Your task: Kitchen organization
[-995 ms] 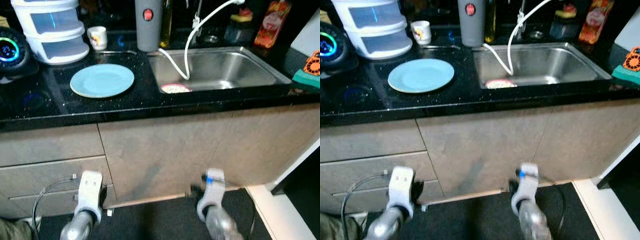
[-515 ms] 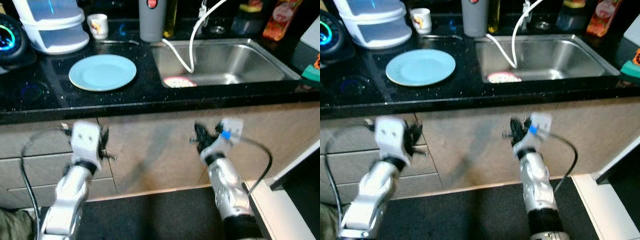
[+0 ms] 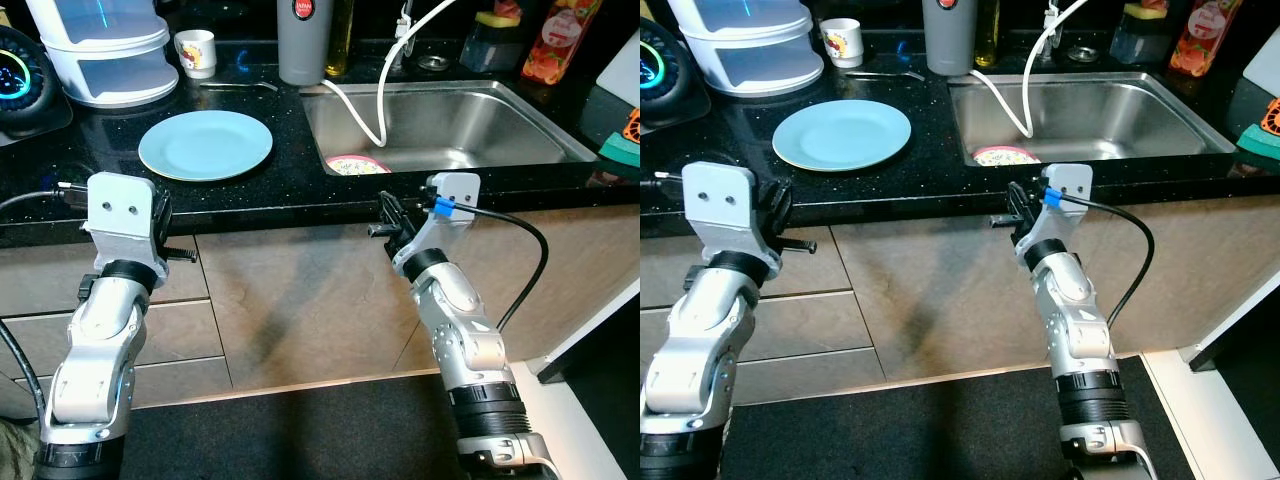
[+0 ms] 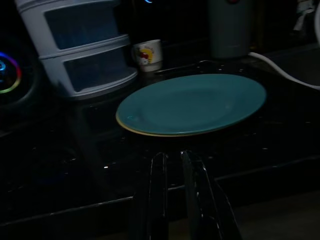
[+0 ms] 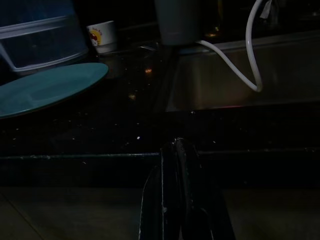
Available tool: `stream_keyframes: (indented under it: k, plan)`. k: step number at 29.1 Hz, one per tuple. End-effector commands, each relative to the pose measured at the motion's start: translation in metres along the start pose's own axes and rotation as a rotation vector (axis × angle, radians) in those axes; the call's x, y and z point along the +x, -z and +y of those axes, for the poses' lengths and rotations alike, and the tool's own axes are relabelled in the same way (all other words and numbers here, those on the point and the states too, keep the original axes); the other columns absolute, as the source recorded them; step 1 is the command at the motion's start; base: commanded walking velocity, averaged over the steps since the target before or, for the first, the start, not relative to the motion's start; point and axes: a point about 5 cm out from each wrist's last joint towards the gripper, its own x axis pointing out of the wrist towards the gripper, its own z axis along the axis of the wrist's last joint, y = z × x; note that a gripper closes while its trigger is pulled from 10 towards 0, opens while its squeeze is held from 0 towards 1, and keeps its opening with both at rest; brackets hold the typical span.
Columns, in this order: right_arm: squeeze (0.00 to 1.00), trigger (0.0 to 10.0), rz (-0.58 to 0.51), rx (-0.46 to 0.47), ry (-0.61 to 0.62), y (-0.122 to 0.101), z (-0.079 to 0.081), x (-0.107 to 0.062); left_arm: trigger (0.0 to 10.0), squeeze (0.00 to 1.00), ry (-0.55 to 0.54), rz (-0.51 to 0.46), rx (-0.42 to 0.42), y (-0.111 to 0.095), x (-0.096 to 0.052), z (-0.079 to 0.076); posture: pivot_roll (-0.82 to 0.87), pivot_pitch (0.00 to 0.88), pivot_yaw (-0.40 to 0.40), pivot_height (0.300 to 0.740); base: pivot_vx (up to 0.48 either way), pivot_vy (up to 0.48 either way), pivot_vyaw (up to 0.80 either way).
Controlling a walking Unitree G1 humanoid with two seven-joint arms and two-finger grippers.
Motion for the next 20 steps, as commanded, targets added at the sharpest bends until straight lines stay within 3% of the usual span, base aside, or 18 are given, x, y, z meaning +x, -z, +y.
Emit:
stream_keyframes:
  k: [1, 12, 20]
  plan:
    - [0.0, 10.0, 0.008, 0.015, 0.011, 0.0002, -0.0017, -0.0008, 10.0, 0.0, -0.012, 0.004, 0.014, -0.0024, 0.0005, 0.006, 0.08, 0.153, -0.012, 0.74, 0.0, 0.0, 0.0]
    - [0.0, 10.0, 0.026, 0.039, 0.013, 0.0016, -0.0016, 0.0, 10.0, 0.0, 0.009, 0.004, 0.009, -0.008, 0.0047, 0.0077, 0.08, 0.151, -0.011, 0.74, 0.0, 0.0, 0.0]
    - [0.0, 10.0, 0.032, 0.042, 0.015, 0.0024, -0.0022, -0.001, 10.0, 0.0, 0.025, -0.001, 0.0, -0.0091, 0.0059, 0.0054, 0.08, 0.152, -0.004, 0.74, 0.296, 0.0, 0.0]
